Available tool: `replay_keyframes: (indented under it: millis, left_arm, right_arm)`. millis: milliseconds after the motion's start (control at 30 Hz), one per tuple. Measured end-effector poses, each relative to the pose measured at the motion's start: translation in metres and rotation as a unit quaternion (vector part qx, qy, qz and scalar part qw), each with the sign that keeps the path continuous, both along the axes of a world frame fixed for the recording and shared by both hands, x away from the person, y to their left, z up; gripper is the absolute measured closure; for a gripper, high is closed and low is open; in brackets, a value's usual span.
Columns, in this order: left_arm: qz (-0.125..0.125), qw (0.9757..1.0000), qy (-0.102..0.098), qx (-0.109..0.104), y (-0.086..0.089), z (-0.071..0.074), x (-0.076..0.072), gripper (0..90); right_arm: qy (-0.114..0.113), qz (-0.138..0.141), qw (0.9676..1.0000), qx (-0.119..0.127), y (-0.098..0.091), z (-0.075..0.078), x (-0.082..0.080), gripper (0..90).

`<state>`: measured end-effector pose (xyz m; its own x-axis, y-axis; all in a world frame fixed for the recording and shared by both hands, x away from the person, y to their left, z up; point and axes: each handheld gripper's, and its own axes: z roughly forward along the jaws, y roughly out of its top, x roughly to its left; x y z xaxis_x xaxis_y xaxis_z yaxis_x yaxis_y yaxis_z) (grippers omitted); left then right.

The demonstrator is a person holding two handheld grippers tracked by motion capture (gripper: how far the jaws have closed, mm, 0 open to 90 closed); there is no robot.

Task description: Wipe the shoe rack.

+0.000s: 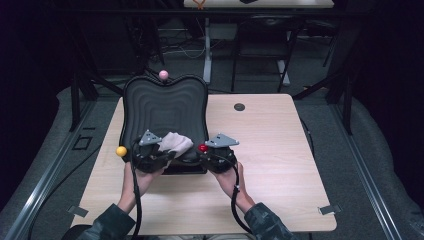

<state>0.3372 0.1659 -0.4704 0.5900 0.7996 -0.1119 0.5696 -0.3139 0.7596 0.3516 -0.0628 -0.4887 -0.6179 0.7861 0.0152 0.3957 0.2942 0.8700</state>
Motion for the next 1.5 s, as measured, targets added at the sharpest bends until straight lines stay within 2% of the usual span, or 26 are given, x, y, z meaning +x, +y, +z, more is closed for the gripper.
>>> replay_keyframes:
  millis: [133,233,400,533,600,767,833,967,1000,1033,1233,1333,1433,1500]
  left_arm:
    - [0.012,0.9998,0.008,-0.015,-0.003,-0.016,-0.013,83.3]
    - [0.017,0.9996,0.013,-0.017,-0.005,-0.027,-0.023,83.3]
    - [0.037,0.9991,0.008,-0.021,-0.009,-0.047,-0.037,83.3]
    - [0.049,0.998,0.007,-0.039,-0.013,-0.063,-0.043,83.3]
    - [0.05,0.998,0.005,-0.038,-0.018,-0.073,-0.047,83.4]
    - [0.049,0.998,-0.005,-0.04,-0.026,-0.087,-0.051,83.3]
    - [0.043,0.9982,0.005,-0.043,-0.031,-0.094,-0.05,83.2]
    - [0.043,0.9981,0.005,-0.045,-0.036,-0.099,-0.047,83.0]
    - [0.038,0.9987,-0.001,-0.035,-0.039,-0.099,-0.045,83.0]
    - [0.038,0.9986,-0.009,-0.036,-0.042,-0.099,-0.042,83.0]
    - [0.045,0.9965,-0.045,-0.054,-0.048,-0.097,-0.033,82.5]
    - [0.049,0.9951,-0.06,-0.062,-0.052,-0.096,-0.03,82.3]
    - [0.05,0.9941,-0.073,-0.062,-0.055,-0.094,-0.029,82.0]
    - [0.055,0.9924,-0.089,-0.065,-0.056,-0.093,-0.029,81.8]
  right_arm:
    - [0.002,0.005,1.0,0.002,-0.001,0.0,0.002,59.6]
    - [0.003,0.007,1.0,0.0,-0.001,0.0,0.002,59.6]
    - [0.008,0.011,0.9999,0.001,-0.001,0.001,0.003,59.6]
    - [0.009,0.009,0.9999,-0.001,0.0,0.002,0.003,59.6]
    - [0.014,0.008,0.9999,0.003,0.001,0.002,0.003,59.6]
    - [0.015,0.002,0.9999,0.002,0.008,0.002,0.003,59.6]
    - [0.014,0.001,0.9999,0.004,0.011,0.002,0.003,59.6]
    - [0.011,-0.001,0.9999,0.004,0.017,0.001,0.004,59.6]
    - [0.011,-0.002,0.9999,0.002,0.018,0.001,0.004,59.6]
    - [0.016,0.001,0.9999,0.006,0.02,0.002,0.005,59.5]
    - [0.025,0.022,0.9993,0.016,0.015,0.003,0.009,57.3]
    - [0.01,0.03,0.9993,0.019,0.013,0.006,0.008,54.4]
    - [0.001,0.034,0.9993,0.014,0.012,0.008,0.008,57.4]
    - [0.002,0.038,0.9991,0.017,0.01,0.007,0.008,59.0]
